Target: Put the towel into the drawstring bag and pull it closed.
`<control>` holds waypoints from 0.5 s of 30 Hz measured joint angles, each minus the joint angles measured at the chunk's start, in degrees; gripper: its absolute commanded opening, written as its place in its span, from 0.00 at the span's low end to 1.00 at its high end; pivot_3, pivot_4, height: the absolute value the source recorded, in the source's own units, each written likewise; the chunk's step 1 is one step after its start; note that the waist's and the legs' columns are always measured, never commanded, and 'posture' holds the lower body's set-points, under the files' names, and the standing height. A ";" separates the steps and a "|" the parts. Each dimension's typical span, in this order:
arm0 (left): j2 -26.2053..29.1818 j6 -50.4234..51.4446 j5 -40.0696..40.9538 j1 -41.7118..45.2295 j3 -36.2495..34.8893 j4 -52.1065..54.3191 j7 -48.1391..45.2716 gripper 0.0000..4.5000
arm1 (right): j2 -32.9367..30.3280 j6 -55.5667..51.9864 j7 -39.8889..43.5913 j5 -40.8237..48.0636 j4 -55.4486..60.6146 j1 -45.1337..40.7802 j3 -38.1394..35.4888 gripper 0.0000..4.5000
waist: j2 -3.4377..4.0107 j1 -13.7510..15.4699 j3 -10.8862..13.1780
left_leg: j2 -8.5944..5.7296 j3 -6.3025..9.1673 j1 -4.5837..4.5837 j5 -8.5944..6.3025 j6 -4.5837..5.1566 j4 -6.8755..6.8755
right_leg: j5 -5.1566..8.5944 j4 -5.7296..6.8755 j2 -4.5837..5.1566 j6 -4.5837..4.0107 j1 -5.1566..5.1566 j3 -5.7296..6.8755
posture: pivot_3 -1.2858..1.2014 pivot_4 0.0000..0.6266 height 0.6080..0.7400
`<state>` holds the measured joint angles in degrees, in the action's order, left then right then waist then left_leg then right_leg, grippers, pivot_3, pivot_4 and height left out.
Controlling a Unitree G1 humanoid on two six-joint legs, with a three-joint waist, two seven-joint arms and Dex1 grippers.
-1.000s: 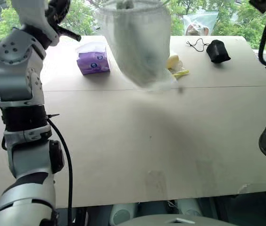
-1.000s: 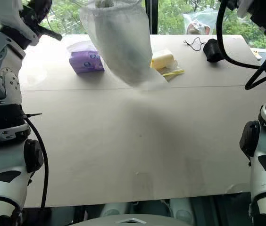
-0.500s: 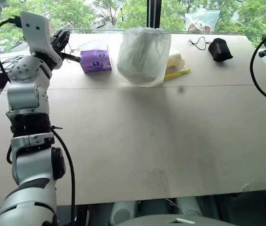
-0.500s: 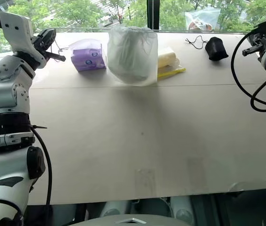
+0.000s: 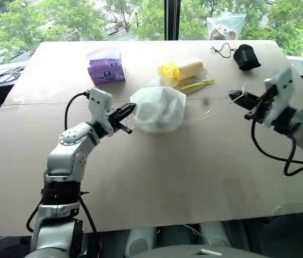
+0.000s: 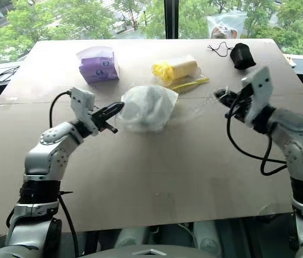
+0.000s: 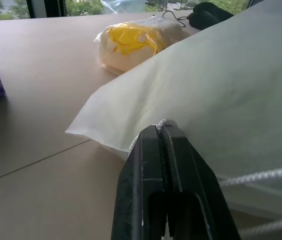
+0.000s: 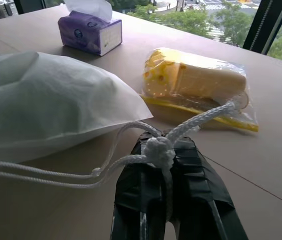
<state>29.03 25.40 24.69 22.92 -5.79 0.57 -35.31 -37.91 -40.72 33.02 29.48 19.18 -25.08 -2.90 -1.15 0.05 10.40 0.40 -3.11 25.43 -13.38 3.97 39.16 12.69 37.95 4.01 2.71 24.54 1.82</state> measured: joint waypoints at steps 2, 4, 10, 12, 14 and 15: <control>0.01 -0.19 0.27 -1.76 0.31 0.50 -2.33 0.12 | -0.29 2.52 -0.85 -6.35 -1.95 2.29 5.18 0.15 | 0.00 0.10 -0.02 | 0.00 -0.10 -0.39 0.00 0.01 -0.01 | 0.07 -0.04 0.01 -0.16 -0.33 0.09 | 0.52 0.24 1.00; 0.41 -0.06 1.04 -3.72 0.30 1.65 -4.39 0.28 | -0.63 3.72 -0.49 -8.18 -2.64 4.82 6.34 0.30 | 0.00 0.19 -0.02 | 0.01 -0.15 -0.53 -0.02 0.02 -0.04 | 0.14 -0.06 0.05 -0.26 -0.44 0.03 | 0.52 0.24 1.00; 10.66 4.59 6.96 -22.31 -6.51 12.64 -12.95 0.90 | -11.18 4.51 7.07 -7.11 4.87 25.75 -4.02 0.93 | 0.02 0.40 -0.02 | 0.06 -0.16 -0.74 0.07 -0.23 -0.54 | 0.16 -0.39 0.35 -0.26 -0.54 -0.19 | 0.52 0.24 1.00; 11.69 4.58 8.21 -26.25 -9.55 15.44 -14.43 0.99 | -11.68 4.90 8.48 -6.18 8.51 30.41 -9.30 1.00 | 0.03 0.51 -0.04 | 0.09 -0.13 -0.75 -0.06 -0.03 -0.61 | 0.17 -0.42 0.36 -0.28 -0.52 -0.14 | 0.52 0.24 1.00; 11.70 4.34 9.83 -31.57 -13.88 18.16 -15.31 0.99 | -10.10 6.45 9.74 -4.29 12.59 35.38 -15.05 1.00 | 0.08 0.52 -0.08 | 0.13 -0.10 -0.80 -0.11 -0.13 -0.64 | 0.20 -0.43 0.36 -0.32 -0.56 -0.14 | 0.52 0.24 1.00; 11.70 4.25 10.46 -33.86 -15.84 19.06 -15.60 0.99 | -9.23 7.02 10.32 -3.40 13.99 37.34 -17.28 1.00 | 0.08 0.49 -0.08 | 0.15 -0.09 -0.81 -0.12 -0.16 -0.64 | 0.20 -0.44 0.36 -0.32 -0.56 -0.14 | 0.52 0.24 1.00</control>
<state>40.73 29.65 35.15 -10.94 -21.63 19.64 -50.91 -47.14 -33.70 43.34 26.08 33.17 12.25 -20.18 -1.07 0.54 10.32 0.56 -3.20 24.62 -13.51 3.81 38.52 12.89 37.50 4.37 2.39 23.98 1.68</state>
